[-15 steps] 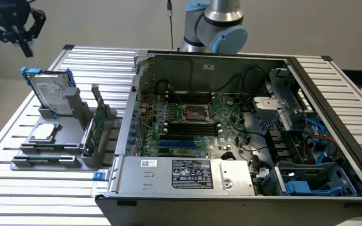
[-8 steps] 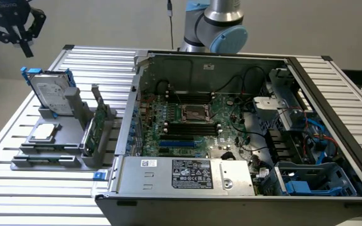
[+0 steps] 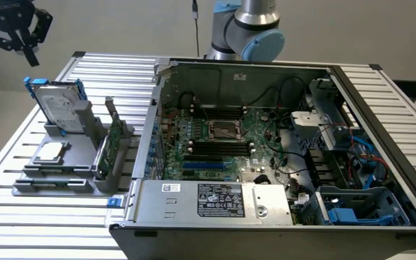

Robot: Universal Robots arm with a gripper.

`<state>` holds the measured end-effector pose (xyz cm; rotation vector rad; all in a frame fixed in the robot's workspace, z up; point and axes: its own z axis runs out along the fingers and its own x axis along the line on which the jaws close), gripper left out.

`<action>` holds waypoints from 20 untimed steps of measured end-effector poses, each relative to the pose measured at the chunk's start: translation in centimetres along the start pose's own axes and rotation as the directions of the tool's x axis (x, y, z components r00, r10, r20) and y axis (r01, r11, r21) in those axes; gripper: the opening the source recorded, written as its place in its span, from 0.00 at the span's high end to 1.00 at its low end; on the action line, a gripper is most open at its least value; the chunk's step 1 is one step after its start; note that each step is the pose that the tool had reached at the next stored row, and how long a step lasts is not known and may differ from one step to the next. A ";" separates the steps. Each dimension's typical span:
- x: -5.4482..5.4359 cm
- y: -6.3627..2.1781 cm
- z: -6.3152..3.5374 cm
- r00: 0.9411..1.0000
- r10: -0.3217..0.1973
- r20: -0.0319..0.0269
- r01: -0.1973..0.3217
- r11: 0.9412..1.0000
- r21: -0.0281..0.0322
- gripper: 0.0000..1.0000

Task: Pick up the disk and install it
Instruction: 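Pick up the disk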

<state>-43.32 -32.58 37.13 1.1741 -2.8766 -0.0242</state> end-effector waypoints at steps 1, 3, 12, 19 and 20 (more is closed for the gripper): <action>0.0 0.00 0.01 1.000 -0.019 -0.001 0.019 1.000 0.001 0.89; 0.0 0.00 0.04 0.998 -0.055 -0.001 0.055 0.998 0.002 0.89; 0.0 -0.02 0.61 0.976 -0.217 -0.006 0.217 0.976 0.006 0.89; 0.0 -0.03 1.01 0.941 -0.339 -0.010 0.339 0.941 0.008 0.89; 0.0 -0.03 1.01 0.935 -0.356 -0.011 0.356 0.935 0.008 0.89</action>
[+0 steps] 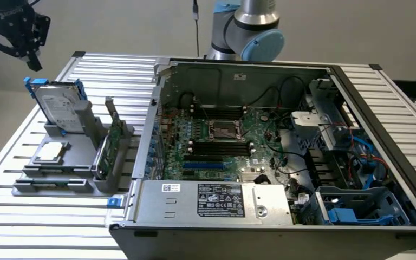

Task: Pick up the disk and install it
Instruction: 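Pick up the disk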

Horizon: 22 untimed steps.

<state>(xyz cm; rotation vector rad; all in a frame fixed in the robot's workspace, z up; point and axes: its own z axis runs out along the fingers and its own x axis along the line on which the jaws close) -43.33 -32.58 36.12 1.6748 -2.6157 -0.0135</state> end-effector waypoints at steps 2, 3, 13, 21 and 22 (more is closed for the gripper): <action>0.0 0.00 0.01 0.999 -0.037 -0.001 0.037 0.999 0.001 0.89; 0.0 0.00 0.01 0.998 -0.055 -0.001 0.055 0.998 0.002 0.89; 0.0 0.00 0.00 0.972 -0.235 -0.007 0.235 0.972 0.005 0.89; 0.0 0.00 0.02 0.928 -0.373 -0.012 0.373 0.928 0.008 0.89; 0.0 0.00 0.02 0.921 -0.390 -0.012 0.390 0.921 0.008 0.89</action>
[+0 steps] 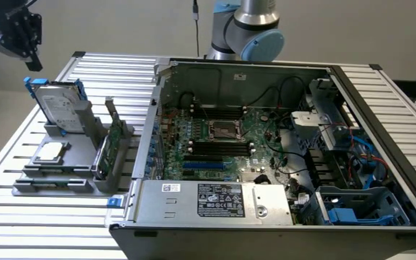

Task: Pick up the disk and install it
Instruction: 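Pick up the disk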

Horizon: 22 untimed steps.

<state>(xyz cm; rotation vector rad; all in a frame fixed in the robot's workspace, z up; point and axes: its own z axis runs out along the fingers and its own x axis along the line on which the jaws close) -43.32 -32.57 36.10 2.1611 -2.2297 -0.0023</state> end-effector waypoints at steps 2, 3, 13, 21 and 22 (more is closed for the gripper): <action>0.0 -0.01 0.06 0.999 -0.036 -0.001 0.036 0.999 0.001 0.89; 0.0 0.02 0.11 0.999 -0.050 -0.001 0.050 0.999 0.001 0.89; 0.0 0.75 0.62 0.997 -0.079 0.002 0.079 0.997 0.006 0.76; 0.0 0.73 1.61 0.997 -0.079 0.002 0.079 0.997 0.006 0.46; 0.0 0.73 1.79 0.997 -0.079 0.002 0.079 0.997 0.006 0.46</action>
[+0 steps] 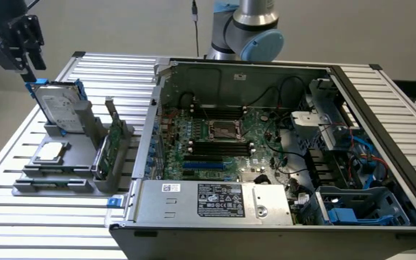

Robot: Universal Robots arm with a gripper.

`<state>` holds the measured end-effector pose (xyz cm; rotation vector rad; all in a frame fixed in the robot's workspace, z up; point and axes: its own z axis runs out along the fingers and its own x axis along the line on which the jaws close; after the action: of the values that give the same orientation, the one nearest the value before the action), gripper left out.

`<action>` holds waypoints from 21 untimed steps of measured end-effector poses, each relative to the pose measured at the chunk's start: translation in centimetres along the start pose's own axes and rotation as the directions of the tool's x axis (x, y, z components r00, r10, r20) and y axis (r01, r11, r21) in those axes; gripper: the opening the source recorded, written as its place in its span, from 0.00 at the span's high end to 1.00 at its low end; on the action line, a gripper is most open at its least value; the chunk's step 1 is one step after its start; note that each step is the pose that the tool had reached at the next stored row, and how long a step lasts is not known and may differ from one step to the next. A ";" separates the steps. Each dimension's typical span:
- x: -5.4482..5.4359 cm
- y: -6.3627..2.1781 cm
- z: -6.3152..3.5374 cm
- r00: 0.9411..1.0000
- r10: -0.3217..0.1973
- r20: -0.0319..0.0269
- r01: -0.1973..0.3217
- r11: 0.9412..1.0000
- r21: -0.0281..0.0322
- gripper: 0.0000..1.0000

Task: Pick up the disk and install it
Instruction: 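Pick up the disk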

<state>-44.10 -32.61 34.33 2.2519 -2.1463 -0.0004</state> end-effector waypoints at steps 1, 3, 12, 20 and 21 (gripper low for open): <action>0.0 0.00 0.17 1.000 0.000 0.000 0.000 1.000 0.000 0.46; 0.0 -0.01 0.54 1.000 0.000 0.000 0.000 1.000 0.000 0.46; 0.0 -0.05 2.18 1.000 0.001 0.000 -0.001 1.000 0.000 0.46; 0.0 -0.04 3.63 1.000 0.008 0.000 -0.008 1.000 0.000 0.46; 0.0 -0.03 3.81 1.000 0.012 0.000 -0.012 1.000 0.000 0.46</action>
<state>-44.15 -32.65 30.52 2.2392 -2.1591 -0.0003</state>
